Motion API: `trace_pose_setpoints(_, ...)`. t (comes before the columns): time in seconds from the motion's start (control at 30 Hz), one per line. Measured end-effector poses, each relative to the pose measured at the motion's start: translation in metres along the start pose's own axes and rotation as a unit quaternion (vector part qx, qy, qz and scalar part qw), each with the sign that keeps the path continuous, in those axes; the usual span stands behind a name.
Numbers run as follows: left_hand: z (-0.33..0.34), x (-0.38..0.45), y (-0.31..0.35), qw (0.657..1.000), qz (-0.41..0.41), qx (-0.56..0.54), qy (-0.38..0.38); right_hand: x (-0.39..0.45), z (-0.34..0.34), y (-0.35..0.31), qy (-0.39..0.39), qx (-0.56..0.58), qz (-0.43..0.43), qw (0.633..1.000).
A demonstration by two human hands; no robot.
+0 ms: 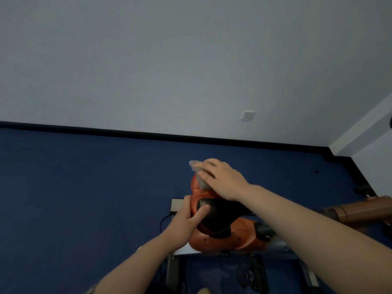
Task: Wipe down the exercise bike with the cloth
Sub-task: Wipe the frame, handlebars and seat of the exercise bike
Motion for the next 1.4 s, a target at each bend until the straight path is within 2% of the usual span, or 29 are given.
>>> trace_pose_setpoints(0.1, 0.001, 0.002, 0.0, 1.0, 0.001, -0.011, -0.004, -0.006, 0.001, -0.002, -0.002, -0.026, -0.045, 0.999)
trace_pose_setpoints(0.2, 0.0, 0.003, -0.001, 1.0, -0.005, -0.013, -0.004, 0.012, -0.008, 0.0, -0.02, 0.043, 0.04, 0.998)
trace_pose_setpoints(0.27, 0.0, 0.002, -0.003, 1.0, -0.007, -0.012, -0.004, 0.015, -0.002, -0.006, -0.005, 0.027, 0.06, 0.998)
trace_pose_setpoints(0.37, 0.002, 0.002, -0.006, 1.0, 0.002, -0.023, 0.002, -0.002, 0.015, -0.021, 0.065, -0.105, -0.085, 0.989)
trace_pose_setpoints(0.43, 0.001, 0.005, -0.005, 1.0, 0.004, -0.022, 0.008, -0.003, 0.012, -0.019, 0.06, -0.097, -0.123, 0.986)
trace_pose_setpoints(0.5, 0.001, 0.006, -0.004, 1.0, -0.008, -0.013, 0.007, 0.009, 0.001, -0.01, 0.035, -0.006, -0.015, 0.999)
trace_pose_setpoints(0.53, 0.001, 0.005, -0.005, 1.0, -0.013, -0.01, 0.005, 0.018, -0.002, -0.007, 0.02, 0.042, 0.055, 0.997)
trace_pose_setpoints(0.57, 0.002, 0.004, -0.006, 1.0, -0.016, -0.007, 0.005, 0.022, -0.005, -0.009, 0.008, 0.055, 0.089, 0.994)
trace_pose_setpoints(0.6, 0.001, 0.003, -0.008, 1.0, -0.019, -0.002, 0.007, 0.023, -0.004, -0.015, -0.005, 0.025, 0.071, 0.997)
trace_pose_setpoints(0.63, 0.0, 0.002, -0.009, 1.0, -0.02, 0.002, 0.009, 0.023, -0.001, -0.022, -0.013, -0.038, 0.015, 0.999)
trace_pose_setpoints(0.7, 0.0, 0.002, -0.007, 1.0, -0.01, 0.011, 0.015, 0.011, 0.006, -0.037, -0.023, -0.121, -0.148, 0.981)
trace_pose_setpoints(0.73, 0.0, 0.003, -0.005, 1.0, 0.001, 0.015, 0.017, 0.007, 0.006, -0.04, -0.042, -0.131, -0.203, 0.97)
trace_pose_setpoints(0.77, 0.001, 0.004, -0.003, 1.0, 0.006, 0.013, 0.017, 0.008, 0.002, -0.04, -0.06, -0.123, -0.215, 0.967)
trace_pose_setpoints(0.83, 0.0, 0.003, -0.002, 1.0, -0.011, -0.001, 0.02, 0.019, -0.006, -0.038, -0.068, -0.068, -0.142, 0.985)
trace_pose_setpoints(0.9, -0.001, 0.002, -0.004, 0.999, -0.026, 0.003, 0.02, 0.028, -0.008, -0.04, -0.074, -0.074, -0.067, 0.992)
trace_pose_setpoints(0.93, -0.001, 0.001, -0.005, 1.0, -0.025, 0.006, 0.017, 0.029, -0.005, -0.044, -0.078, -0.111, -0.08, 0.988)
trace_pose_setpoints(1.0, 0.0, -0.002, -0.004, 1.0, -0.01, 0.017, 0.017, 0.019, 0.004, -0.051, -0.073, -0.191, -0.185, 0.961)
trace_pose_setpoints(1.03, 0.0, -0.003, -0.002, 0.999, -0.002, 0.024, 0.022, 0.013, 0.007, -0.051, -0.074, -0.192, -0.239, 0.949)
trace_pose_setpoints(1.07, -0.001, -0.003, -0.001, 0.999, 0.001, 0.028, 0.027, 0.011, 0.004, -0.047, -0.072, -0.164, -0.255, 0.95)
trace_pose_setpoints(1.1, -0.001, -0.002, -0.001, 0.999, -0.003, 0.028, 0.03, 0.014, -0.002, -0.041, -0.066, -0.125, -0.235, 0.962)
trace_pose_setpoints(1.17, 0.0, -0.002, -0.001, 0.999, -0.018, 0.03, 0.03, 0.024, -0.014, -0.025, -0.042, -0.011, -0.102, 0.994)
trace_pose_setpoints(1.23, 0.0, -0.004, -0.003, 0.999, -0.026, 0.027, 0.032, 0.026, -0.011, -0.017, -0.025, 0.025, 0.004, 0.999)
trace_pose_setpoints(1.27, 0.0, -0.006, -0.003, 0.999, -0.025, 0.022, 0.033, 0.022, -0.006, -0.017, -0.016, -0.019, 0.002, 1.0)
trace_pose_setpoints(1.33, 0.001, -0.006, -0.005, 0.999, -0.021, 0.01, 0.036, 0.005, 0.005, -0.023, 0.022, -0.109, -0.09, 0.99)
trace_pose_setpoints(1.4, 0.002, -0.006, -0.005, 0.999, -0.02, -0.001, 0.038, -0.009, 0.006, -0.021, 0.035, -0.123, -0.152, 0.98)
Point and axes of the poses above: each hand's wrist, its own x-axis towards the middle knuckle, its own z-axis out of the palm, y = z × x, the point moved 4 cm from there along x, towards the middle knuckle, and after that the axes turned 3 degrees about z, right-handed, at the moved point
